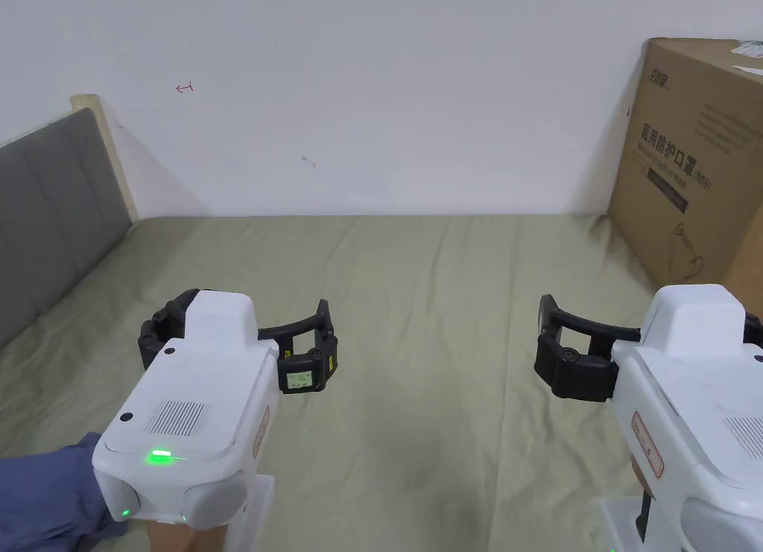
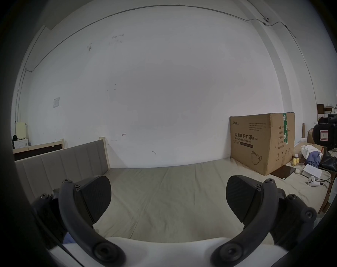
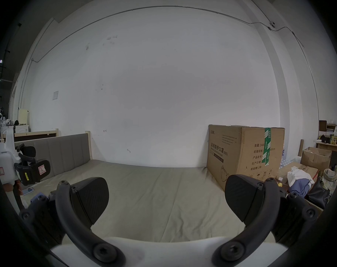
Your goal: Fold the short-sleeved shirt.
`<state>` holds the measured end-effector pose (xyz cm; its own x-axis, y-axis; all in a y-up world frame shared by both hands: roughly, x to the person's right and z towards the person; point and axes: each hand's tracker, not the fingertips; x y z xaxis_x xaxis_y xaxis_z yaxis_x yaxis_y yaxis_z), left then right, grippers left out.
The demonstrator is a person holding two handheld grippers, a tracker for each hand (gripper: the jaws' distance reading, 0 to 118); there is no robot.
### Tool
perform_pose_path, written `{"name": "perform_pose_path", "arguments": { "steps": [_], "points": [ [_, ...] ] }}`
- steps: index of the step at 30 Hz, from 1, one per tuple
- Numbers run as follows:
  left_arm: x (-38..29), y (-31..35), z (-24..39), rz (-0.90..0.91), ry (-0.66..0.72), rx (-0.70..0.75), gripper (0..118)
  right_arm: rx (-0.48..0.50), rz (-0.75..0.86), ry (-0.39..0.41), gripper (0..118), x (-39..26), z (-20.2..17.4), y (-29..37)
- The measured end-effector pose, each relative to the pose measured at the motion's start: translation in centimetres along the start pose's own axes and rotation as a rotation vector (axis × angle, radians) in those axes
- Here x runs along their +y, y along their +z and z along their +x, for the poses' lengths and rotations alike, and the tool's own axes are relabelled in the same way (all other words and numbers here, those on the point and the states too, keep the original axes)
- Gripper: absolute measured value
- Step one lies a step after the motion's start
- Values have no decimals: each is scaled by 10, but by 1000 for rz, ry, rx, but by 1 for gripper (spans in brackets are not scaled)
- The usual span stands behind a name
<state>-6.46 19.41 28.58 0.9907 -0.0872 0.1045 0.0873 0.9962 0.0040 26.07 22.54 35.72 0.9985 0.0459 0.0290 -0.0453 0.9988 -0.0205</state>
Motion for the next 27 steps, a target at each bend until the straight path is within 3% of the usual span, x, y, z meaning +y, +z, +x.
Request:
{"name": "perform_pose_path", "arguments": {
  "steps": [27],
  "points": [
    [1, 0, -1, 7, 4, 20, 118, -8, 0, 17, 118, 0, 0, -1]
  ]
}}
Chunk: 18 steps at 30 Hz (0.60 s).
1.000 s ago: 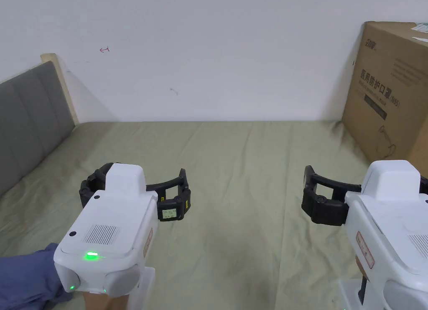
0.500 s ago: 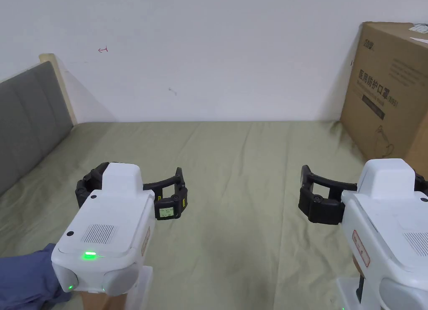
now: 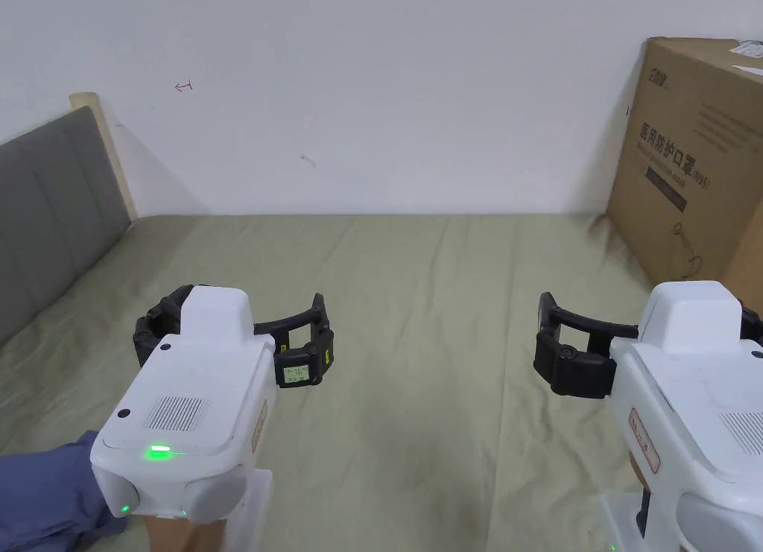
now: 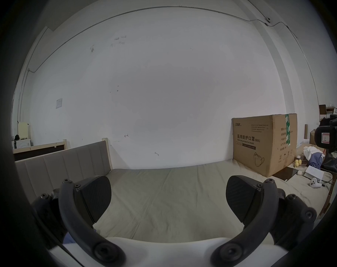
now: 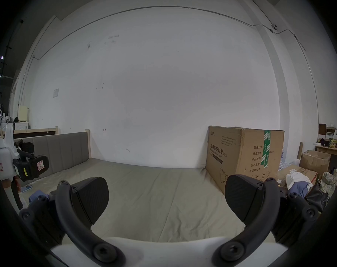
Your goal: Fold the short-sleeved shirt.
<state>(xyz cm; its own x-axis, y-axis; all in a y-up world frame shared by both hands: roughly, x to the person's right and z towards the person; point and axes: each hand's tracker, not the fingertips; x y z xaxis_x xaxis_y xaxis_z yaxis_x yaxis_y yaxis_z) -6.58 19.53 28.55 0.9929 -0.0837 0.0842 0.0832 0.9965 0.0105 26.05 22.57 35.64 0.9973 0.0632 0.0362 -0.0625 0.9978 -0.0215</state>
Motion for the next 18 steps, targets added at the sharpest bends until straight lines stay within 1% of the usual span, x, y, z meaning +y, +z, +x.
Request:
{"name": "perform_pose_path", "arguments": {
  "steps": [18],
  "points": [
    [-1, 0, -4, 1, 5, 11, 118, 4, 2, -2, 118, 0, 0, 0]
  ]
}}
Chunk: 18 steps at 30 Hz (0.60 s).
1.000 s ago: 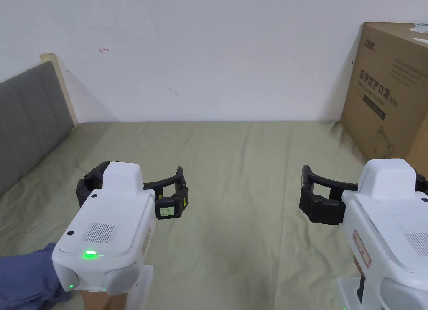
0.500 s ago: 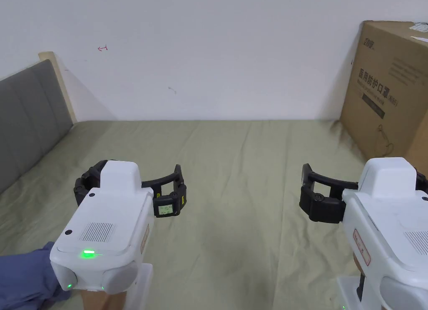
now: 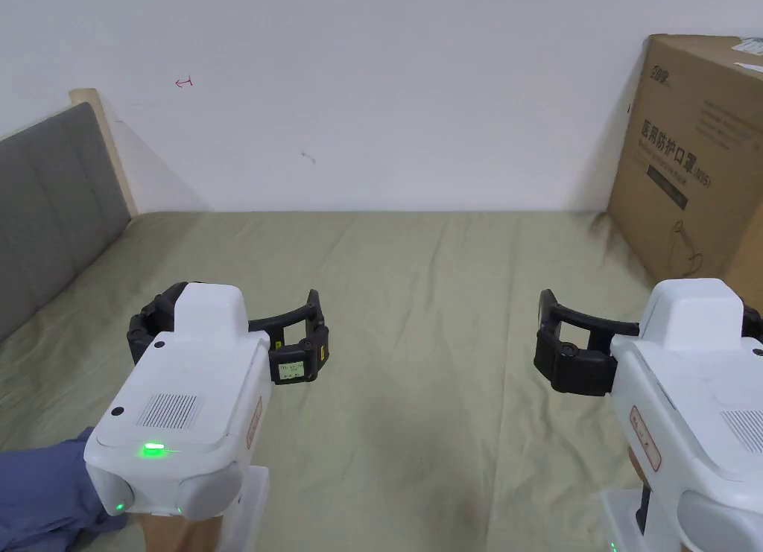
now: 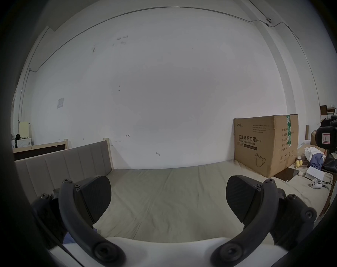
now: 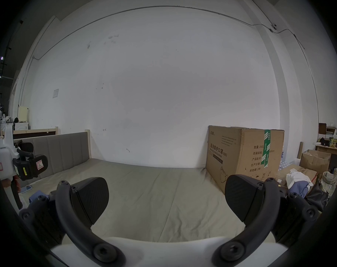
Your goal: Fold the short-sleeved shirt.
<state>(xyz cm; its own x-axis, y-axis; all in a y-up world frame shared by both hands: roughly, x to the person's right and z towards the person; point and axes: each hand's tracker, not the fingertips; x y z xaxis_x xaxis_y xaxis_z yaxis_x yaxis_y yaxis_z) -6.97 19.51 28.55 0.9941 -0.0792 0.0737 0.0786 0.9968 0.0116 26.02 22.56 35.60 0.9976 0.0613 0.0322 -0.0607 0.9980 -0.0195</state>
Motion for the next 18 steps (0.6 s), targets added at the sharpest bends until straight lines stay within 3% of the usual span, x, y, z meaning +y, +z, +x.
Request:
{"name": "perform_pose_path", "arguments": {
  "steps": [9, 12, 14, 18],
  "points": [
    [1, 1, -1, 2, 5, 3, 118, -22, -41, -1, 118, 3, -2, -3],
    [0, 0, -2, 3, 9, 3, 118, -101, -100, -108, 118, 5, -3, -4],
    [0, -1, -3, 1, 13, 4, 118, -105, -227, -168, 118, 12, -1, -9],
    [0, 0, -3, 4, 21, 3, 118, -253, -497, -283, 118, 25, 1, -23]
  ]
}}
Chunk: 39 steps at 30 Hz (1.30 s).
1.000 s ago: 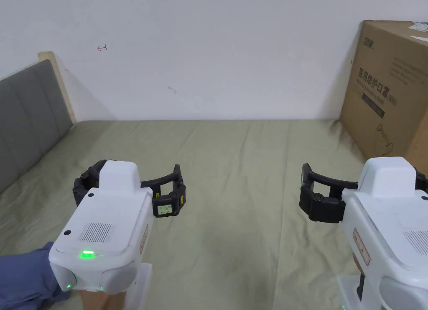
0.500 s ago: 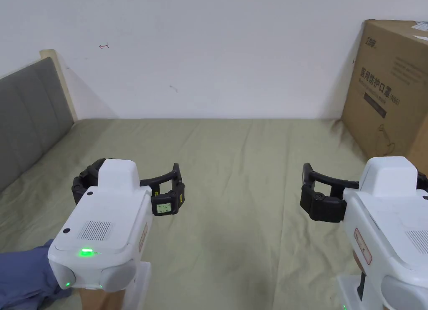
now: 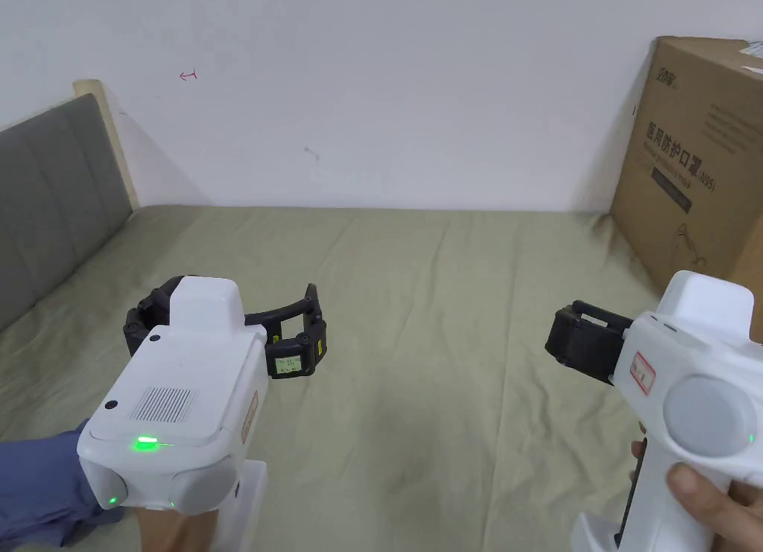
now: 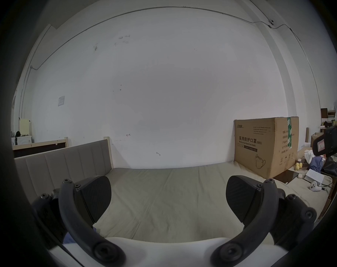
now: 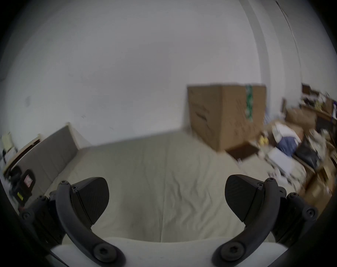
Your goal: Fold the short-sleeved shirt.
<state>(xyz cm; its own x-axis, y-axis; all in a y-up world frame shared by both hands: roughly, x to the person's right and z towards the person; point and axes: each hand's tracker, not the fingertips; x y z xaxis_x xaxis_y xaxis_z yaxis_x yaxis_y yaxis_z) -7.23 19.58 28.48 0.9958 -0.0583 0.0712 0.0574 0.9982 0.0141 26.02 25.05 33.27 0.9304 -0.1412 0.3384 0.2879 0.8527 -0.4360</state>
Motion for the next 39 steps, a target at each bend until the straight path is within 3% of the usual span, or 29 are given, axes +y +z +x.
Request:
{"name": "perform_pose_path", "arguments": {
  "steps": [3, 9, 12, 15, 17, 21, 27, 30, 34, 39],
  "points": [
    [0, 0, 1, 1, 1, -2, 118, -44, -92, -32, 118, 4, 0, -6],
    [-1, -1, 3, -1, -6, -8, 118, -68, -51, 29, 118, -2, -8, -12],
    [0, -2, 3, 0, -2, -11, 118, -47, -25, 58, 118, -4, -9, -11],
    [0, -1, 2, 3, -1, -9, 118, 45, -29, 75, 118, -3, -4, -12],
    [0, -2, 2, 3, 0, -8, 118, 82, -29, 25, 117, -2, 0, -10],
    [0, -2, 1, 3, 4, -7, 118, 128, -38, 10, 117, 1, 5, -11],
    [-1, -2, 0, 0, 2, -11, 118, 121, -91, -25, 117, 3, 5, -14],
    [-2, -2, 0, 0, 2, -11, 118, 148, -4, -15, 117, -2, 5, -12],
    [-1, -1, -2, 3, 5, -6, 118, 107, 125, 53, 117, -6, 2, -8],
    [1, 1, -3, 11, 3, -2, 118, 183, 359, 129, 117, -18, 7, -8]
  ]
}}
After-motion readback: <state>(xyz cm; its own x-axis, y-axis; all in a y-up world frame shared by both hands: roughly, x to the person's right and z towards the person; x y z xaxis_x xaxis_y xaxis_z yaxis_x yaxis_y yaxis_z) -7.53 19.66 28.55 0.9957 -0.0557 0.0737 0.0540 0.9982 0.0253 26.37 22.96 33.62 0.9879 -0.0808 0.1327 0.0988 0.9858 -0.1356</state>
